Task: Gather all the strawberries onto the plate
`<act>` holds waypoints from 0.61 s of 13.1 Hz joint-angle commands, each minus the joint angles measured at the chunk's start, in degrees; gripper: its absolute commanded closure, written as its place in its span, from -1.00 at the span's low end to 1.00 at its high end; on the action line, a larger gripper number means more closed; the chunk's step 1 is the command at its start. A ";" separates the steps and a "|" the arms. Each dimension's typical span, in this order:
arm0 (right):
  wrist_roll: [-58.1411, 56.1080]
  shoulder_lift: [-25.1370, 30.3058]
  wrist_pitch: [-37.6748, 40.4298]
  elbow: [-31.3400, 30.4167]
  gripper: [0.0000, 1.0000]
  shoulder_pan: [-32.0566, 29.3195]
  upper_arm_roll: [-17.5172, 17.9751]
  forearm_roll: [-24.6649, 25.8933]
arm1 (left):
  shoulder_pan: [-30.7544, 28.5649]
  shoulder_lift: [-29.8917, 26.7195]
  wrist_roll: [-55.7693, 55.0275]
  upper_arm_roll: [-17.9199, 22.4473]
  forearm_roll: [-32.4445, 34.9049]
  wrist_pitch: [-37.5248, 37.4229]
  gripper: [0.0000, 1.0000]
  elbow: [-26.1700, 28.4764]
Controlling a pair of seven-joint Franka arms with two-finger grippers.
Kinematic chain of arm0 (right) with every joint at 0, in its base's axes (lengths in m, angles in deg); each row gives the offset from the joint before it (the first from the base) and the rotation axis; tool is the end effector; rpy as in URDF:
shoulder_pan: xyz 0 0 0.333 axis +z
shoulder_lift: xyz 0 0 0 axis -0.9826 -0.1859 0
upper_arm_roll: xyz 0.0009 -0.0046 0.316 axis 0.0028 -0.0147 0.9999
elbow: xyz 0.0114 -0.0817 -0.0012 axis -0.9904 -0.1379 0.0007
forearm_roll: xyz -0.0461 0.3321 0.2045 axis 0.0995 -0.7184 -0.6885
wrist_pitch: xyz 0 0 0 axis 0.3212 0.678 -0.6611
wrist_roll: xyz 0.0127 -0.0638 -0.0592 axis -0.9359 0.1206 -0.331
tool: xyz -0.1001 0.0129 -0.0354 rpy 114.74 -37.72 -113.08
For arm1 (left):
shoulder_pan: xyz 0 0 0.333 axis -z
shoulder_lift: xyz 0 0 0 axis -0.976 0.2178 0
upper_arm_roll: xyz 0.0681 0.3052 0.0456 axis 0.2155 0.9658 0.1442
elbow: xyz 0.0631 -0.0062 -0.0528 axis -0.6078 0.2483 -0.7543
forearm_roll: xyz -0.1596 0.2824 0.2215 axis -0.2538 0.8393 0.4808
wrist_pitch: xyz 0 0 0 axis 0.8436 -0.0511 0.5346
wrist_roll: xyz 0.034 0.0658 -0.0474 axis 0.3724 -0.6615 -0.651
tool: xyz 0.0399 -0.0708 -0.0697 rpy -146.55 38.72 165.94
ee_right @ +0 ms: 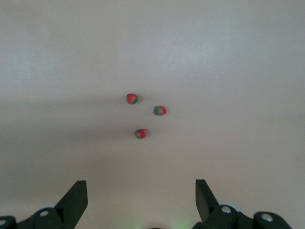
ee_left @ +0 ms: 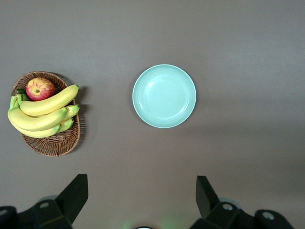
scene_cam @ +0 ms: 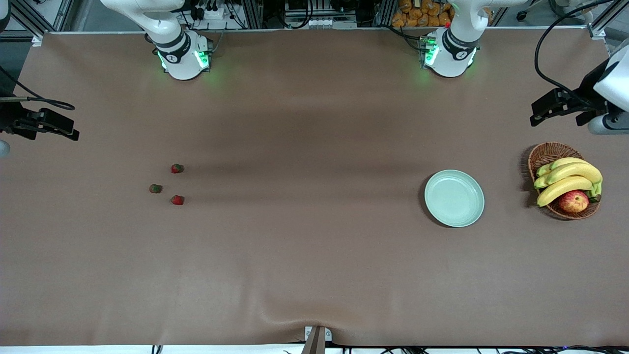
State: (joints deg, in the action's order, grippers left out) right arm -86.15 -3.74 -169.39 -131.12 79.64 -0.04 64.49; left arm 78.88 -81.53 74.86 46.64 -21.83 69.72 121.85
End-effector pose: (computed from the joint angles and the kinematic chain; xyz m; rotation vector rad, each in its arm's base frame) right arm 0.5644 -0.0207 0.6190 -3.1174 0.0588 0.1686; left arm 0.5458 -0.0429 0.6366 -3.1389 0.0020 0.0607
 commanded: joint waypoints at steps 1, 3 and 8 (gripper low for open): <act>-0.32 -1.90 -0.37 -1.38 -1.00 0.17 -0.33 -0.23 | 0.21 0.35 0.80 0.31 -0.48 -0.35 -1.00 -0.81; -0.32 -4.88 -8.67 -7.25 -1.00 0.26 -0.33 -0.23 | 0.03 0.35 0.80 0.30 -1.01 -0.26 -1.00 -0.36; 0.12 -20.25 -36.91 -15.45 -1.00 2.81 -0.33 -0.76 | 0.21 0.26 0.72 0.30 -1.27 0.87 -1.00 0.87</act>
State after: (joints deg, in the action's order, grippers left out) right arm -86.14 -19.94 -202.21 -146.68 80.94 0.03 64.44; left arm 78.97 -81.01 74.86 46.68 -21.83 69.76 122.56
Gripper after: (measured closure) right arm 0.000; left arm 0.000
